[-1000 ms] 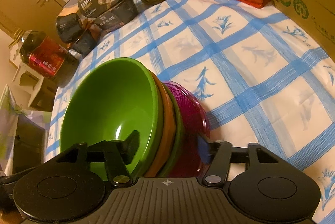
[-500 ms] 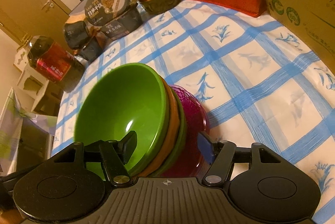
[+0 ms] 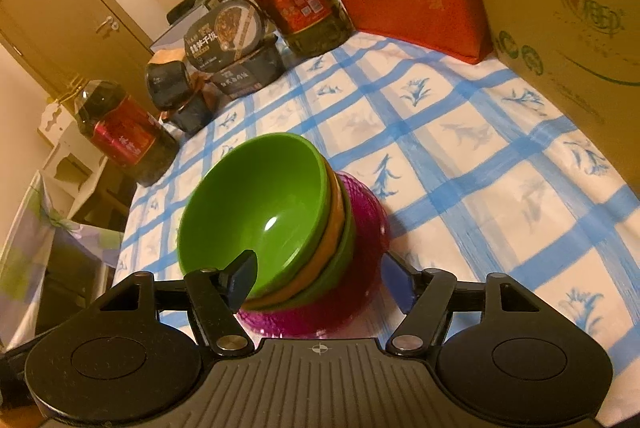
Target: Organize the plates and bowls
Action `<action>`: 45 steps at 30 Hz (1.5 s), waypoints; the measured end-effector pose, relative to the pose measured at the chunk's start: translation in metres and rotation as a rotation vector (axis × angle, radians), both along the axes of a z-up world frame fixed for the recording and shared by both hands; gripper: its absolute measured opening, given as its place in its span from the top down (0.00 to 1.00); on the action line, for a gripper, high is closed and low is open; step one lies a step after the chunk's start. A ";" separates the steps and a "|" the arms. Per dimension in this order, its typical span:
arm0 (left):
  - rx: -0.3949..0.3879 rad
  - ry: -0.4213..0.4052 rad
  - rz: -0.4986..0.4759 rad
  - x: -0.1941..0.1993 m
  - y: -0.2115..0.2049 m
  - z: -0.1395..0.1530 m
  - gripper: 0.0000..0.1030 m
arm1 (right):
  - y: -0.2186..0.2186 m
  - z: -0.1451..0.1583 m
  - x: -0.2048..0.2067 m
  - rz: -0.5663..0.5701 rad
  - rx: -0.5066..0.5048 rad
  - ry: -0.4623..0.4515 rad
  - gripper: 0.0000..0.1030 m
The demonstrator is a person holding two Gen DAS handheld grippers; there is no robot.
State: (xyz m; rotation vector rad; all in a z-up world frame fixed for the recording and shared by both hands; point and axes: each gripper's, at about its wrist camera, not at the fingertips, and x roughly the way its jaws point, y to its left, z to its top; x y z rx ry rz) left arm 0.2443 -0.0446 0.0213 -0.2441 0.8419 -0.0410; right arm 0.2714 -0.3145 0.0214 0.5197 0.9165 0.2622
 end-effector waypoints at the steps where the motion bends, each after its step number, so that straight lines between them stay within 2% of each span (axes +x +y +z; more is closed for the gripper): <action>1: 0.010 0.000 -0.001 -0.005 0.000 0.000 0.07 | 0.000 0.001 -0.005 0.001 -0.006 -0.005 0.32; 9: 0.050 -0.053 -0.020 -0.051 -0.007 0.000 0.07 | 0.006 0.004 -0.048 0.050 -0.111 -0.073 0.29; 14: 0.054 -0.063 -0.014 -0.075 -0.012 -0.002 0.07 | 0.009 0.000 -0.073 0.080 -0.143 -0.087 0.28; 21: 0.064 -0.046 -0.017 -0.100 -0.018 -0.007 0.07 | 0.014 -0.008 -0.100 0.110 -0.205 -0.093 0.28; 29: 0.027 -0.029 0.003 -0.124 -0.018 -0.011 0.07 | 0.017 -0.004 -0.125 0.125 -0.262 -0.151 0.28; 36: 0.036 -0.015 0.020 -0.146 -0.019 -0.012 0.07 | 0.023 -0.001 -0.146 0.153 -0.283 -0.176 0.28; 45: 0.049 0.011 0.015 -0.170 -0.025 -0.014 0.07 | 0.026 -0.002 -0.171 0.163 -0.280 -0.155 0.28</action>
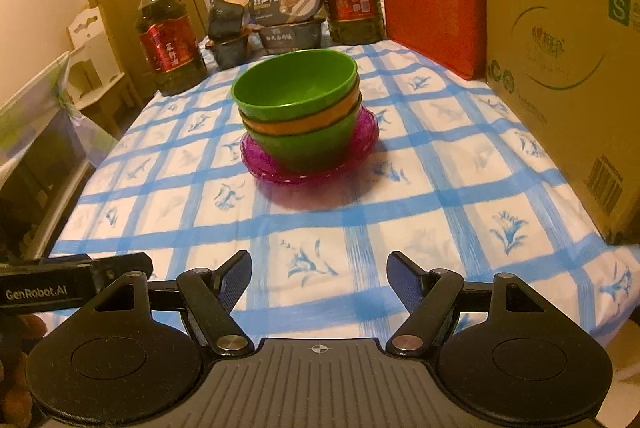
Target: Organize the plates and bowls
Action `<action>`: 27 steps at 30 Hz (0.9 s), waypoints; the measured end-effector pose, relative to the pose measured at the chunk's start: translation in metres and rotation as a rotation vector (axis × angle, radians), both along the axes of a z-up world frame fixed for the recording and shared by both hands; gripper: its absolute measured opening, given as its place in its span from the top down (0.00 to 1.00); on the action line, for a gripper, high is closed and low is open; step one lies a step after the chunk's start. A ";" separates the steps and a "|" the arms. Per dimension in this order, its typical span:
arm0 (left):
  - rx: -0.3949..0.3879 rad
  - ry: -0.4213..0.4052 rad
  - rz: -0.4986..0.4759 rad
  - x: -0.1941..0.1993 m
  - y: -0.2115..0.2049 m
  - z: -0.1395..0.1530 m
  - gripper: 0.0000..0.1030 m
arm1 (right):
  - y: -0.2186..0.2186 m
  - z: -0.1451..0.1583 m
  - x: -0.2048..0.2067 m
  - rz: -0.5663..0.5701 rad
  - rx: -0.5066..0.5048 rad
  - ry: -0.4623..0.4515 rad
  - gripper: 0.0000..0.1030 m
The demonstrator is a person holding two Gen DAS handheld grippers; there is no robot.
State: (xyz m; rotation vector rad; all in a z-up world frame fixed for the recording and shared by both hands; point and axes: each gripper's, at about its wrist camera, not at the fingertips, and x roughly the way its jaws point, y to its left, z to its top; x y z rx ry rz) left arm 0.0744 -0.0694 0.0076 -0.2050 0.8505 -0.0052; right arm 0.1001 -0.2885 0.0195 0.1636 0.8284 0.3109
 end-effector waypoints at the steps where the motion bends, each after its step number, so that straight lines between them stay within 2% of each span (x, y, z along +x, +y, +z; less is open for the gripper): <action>1: 0.004 0.001 0.002 -0.002 -0.001 0.000 0.07 | 0.000 0.001 -0.002 0.001 -0.001 -0.001 0.28; 13: 0.012 0.011 0.027 -0.016 0.000 0.000 0.07 | 0.000 0.008 -0.018 -0.002 -0.028 -0.018 0.28; 27: 0.030 0.017 -0.012 -0.018 -0.009 0.001 0.08 | 0.005 0.007 -0.023 0.007 -0.038 -0.013 0.28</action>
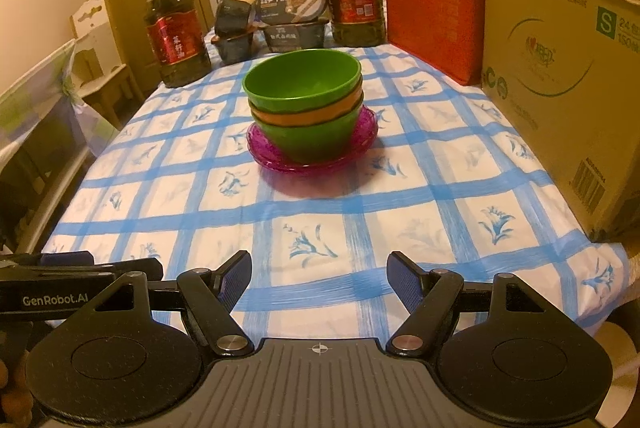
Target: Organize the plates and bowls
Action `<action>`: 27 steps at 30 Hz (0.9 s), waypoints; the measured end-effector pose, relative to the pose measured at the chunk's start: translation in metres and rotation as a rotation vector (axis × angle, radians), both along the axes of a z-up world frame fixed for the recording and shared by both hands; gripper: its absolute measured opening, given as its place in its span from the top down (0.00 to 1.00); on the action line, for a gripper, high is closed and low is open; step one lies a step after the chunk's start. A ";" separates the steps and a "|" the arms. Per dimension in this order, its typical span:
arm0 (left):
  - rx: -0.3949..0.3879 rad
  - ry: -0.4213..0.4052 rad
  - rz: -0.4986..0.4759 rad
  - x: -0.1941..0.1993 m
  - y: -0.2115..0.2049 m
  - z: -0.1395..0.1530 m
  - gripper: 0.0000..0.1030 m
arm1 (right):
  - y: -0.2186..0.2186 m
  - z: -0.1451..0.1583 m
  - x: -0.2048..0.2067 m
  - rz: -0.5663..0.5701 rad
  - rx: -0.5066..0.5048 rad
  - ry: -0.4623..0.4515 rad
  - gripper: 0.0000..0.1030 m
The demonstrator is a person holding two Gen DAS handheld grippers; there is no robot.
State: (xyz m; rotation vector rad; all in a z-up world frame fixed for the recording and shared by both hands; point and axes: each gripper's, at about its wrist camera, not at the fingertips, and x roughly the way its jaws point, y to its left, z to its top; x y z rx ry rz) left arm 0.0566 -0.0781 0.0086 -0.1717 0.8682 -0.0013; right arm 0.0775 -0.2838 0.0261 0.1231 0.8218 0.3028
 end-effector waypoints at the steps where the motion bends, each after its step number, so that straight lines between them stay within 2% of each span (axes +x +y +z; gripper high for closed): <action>1: 0.003 0.000 -0.001 0.000 0.000 0.000 0.08 | -0.001 0.000 0.000 -0.003 0.001 0.002 0.28; 27: 0.008 -0.001 -0.004 -0.002 -0.002 -0.001 0.08 | -0.003 -0.003 -0.002 -0.009 0.001 0.008 0.28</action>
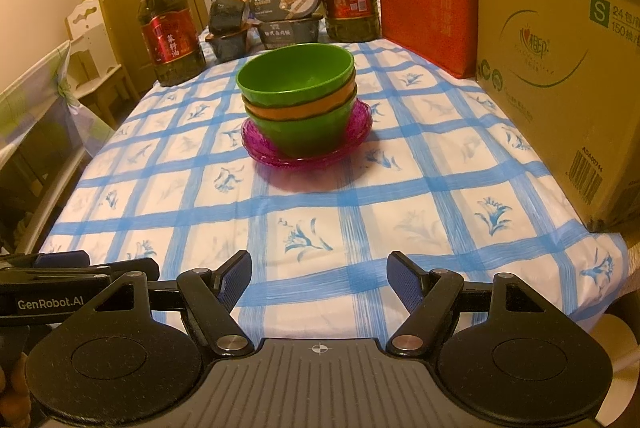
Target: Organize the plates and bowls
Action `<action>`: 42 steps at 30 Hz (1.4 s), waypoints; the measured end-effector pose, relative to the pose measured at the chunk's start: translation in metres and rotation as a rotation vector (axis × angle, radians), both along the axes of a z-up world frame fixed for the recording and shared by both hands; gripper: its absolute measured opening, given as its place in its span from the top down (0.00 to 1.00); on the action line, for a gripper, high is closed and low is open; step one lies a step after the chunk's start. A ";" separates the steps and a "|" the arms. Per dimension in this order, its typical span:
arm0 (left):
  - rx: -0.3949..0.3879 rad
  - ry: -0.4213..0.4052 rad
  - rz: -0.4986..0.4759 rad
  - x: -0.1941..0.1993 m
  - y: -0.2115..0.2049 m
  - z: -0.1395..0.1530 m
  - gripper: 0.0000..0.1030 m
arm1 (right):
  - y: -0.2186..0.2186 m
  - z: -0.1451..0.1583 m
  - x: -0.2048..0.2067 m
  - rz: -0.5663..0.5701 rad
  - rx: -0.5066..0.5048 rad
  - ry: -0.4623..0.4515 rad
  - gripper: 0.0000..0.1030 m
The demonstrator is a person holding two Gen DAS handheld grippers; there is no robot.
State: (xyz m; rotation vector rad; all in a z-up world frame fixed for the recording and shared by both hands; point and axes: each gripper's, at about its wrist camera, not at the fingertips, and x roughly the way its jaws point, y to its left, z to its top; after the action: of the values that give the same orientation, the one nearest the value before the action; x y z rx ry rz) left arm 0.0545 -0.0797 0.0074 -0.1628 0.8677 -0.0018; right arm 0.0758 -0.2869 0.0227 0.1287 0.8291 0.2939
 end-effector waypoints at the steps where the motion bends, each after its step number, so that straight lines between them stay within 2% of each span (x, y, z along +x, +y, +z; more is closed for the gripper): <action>1: 0.000 0.000 0.000 0.000 0.000 0.000 0.08 | 0.000 -0.001 0.000 -0.001 0.000 0.001 0.28; 42: 0.001 0.000 -0.001 0.000 -0.001 -0.001 0.08 | 0.000 -0.003 -0.002 0.000 -0.001 0.001 0.28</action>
State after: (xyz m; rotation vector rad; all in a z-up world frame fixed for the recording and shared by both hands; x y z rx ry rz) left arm 0.0542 -0.0802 0.0067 -0.1613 0.8675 -0.0019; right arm 0.0739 -0.2874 0.0197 0.1274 0.8299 0.2936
